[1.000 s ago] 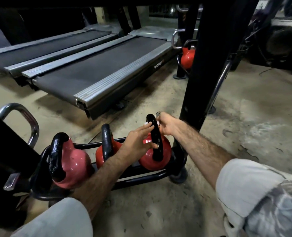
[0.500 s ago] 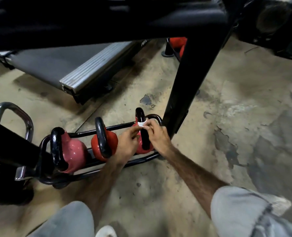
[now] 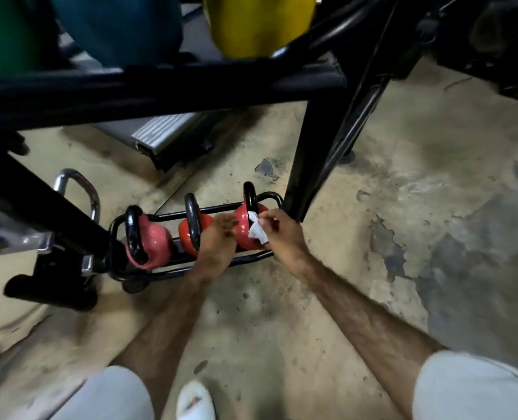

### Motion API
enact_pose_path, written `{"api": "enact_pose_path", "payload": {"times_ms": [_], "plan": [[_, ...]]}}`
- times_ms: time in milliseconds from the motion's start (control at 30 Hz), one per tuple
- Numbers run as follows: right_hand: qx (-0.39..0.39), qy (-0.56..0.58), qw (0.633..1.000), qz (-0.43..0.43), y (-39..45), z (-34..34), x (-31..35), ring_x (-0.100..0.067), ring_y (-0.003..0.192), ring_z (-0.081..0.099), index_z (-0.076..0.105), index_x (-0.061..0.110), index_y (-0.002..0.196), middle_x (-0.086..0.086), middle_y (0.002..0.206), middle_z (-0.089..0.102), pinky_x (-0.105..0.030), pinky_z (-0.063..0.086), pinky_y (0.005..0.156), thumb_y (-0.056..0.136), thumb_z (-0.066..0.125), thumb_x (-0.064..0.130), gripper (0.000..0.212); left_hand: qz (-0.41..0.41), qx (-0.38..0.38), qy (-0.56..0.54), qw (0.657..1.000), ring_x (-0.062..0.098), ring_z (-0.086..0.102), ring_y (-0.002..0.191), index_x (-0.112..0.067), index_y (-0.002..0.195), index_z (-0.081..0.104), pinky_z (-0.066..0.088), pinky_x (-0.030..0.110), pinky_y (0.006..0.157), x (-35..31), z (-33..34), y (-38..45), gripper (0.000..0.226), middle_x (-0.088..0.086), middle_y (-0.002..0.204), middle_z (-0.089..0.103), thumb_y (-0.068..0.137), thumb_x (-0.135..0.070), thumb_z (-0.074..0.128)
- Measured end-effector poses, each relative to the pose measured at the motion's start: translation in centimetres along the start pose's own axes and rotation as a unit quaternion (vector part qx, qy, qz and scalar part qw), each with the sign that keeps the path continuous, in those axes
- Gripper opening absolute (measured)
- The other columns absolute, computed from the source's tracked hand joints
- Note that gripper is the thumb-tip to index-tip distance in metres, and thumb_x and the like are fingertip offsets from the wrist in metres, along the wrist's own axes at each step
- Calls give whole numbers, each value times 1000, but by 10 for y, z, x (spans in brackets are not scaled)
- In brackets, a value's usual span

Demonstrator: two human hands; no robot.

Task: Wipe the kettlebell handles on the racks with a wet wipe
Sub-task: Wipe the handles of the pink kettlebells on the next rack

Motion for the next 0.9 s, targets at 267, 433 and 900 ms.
{"api": "enact_pose_path", "payload": {"times_ms": [267,433,900], "plan": [[40,218,975,25,-103,-67,137,-22,76,72,65,10,100,-9,89,70,-43,60,77,87,69,2,16,19,3,-97,995,19,62,95,-3,109,59,45,6,76,-103,-97,-96,39,4,102,64,80,16,42],[-41,150,988,-23,-197,-126,228,-17,68,68,68,17,98,-7,85,72,-44,61,64,84,70,12,14,78,18,-118,990,7,60,101,-10,116,58,44,5,83,-198,-180,-191,30,-3,109,64,90,3,49],[-192,5,968,-163,-401,-378,496,-7,58,63,60,26,101,1,84,69,-27,58,63,91,63,25,10,304,29,-92,948,5,63,102,-15,109,63,47,20,95,-513,-325,-366,26,-4,107,69,90,0,52]]}}
Point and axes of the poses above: each hand's wrist, its own y-axis towards the middle knuckle, its own z-axis out of the palm, x = y × z, the point moved 2 cm from there along y, towards the middle knuckle
